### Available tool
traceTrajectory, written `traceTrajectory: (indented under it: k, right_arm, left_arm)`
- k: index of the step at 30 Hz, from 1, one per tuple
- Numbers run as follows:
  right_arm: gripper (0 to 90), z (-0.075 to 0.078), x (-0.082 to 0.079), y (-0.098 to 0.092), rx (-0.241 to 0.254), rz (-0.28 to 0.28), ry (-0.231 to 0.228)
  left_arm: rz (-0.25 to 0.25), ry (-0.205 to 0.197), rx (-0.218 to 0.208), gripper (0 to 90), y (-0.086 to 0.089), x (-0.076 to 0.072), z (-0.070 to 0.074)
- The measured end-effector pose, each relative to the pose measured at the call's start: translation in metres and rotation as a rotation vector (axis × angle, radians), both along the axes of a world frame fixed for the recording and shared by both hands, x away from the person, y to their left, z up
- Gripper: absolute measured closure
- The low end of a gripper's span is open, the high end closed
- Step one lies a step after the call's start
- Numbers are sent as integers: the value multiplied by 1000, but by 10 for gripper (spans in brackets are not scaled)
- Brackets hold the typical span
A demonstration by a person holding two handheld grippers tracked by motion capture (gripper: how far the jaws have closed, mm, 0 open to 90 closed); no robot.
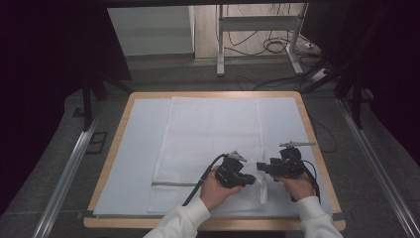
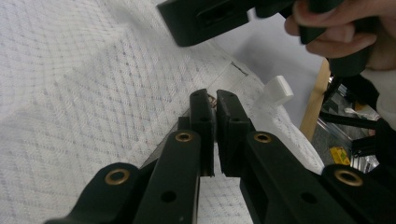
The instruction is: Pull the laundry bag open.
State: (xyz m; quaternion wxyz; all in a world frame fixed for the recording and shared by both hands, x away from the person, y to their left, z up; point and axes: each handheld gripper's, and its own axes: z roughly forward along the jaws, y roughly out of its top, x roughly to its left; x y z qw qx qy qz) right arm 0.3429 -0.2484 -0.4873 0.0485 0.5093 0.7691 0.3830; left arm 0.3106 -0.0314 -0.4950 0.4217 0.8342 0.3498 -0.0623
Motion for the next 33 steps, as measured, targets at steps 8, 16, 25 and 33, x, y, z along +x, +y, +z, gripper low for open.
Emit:
traceTrajectory:
  k: [8,16,25,33]
  right_arm:
    - [326,-8,4,9,5,6,51]
    - [336,-13,5,11,28,-1,90]
    - [347,-19,6,18,39,8,137]
    - [475,-24,7,24,42,45,164]
  left_arm:
    - [-1,-2,-2,871,0,-1,1]
    - [-1,-2,-3,871,1,-1,1]
    - [-2,-4,-1,871,-1,-2,0]
    - [-8,4,1,871,-2,-1,-3]
